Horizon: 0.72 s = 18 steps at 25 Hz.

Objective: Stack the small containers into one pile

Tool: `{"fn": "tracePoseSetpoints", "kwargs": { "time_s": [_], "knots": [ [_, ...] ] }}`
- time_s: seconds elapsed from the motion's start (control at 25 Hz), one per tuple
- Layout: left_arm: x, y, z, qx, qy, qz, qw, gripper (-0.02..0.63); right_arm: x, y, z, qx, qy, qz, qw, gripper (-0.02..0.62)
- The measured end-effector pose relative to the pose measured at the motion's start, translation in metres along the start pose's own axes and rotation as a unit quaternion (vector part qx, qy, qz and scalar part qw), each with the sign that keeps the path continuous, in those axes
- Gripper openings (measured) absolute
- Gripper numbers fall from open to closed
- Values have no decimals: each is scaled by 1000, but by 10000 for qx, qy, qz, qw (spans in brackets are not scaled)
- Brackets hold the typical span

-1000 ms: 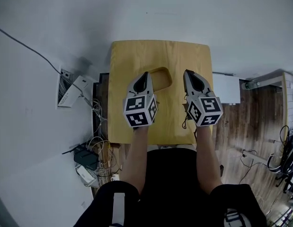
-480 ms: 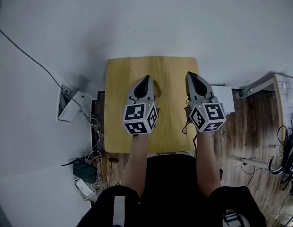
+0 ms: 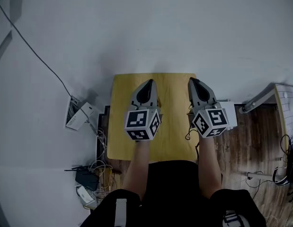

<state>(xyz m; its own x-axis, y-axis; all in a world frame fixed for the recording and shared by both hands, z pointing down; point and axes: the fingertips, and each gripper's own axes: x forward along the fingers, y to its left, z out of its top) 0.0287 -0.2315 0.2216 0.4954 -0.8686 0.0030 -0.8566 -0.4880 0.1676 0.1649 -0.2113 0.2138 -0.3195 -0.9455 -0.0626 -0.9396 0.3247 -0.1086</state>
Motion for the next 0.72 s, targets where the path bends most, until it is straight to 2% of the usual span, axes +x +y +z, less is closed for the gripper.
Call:
{"fn": "tracePoseSetpoints", "kwargs": {
  "time_s": [0.72],
  "knots": [
    [-16,-17,9,211,-58,43,9998,-2,-19,3,10,-13,-136,105,9999,5]
  ]
}}
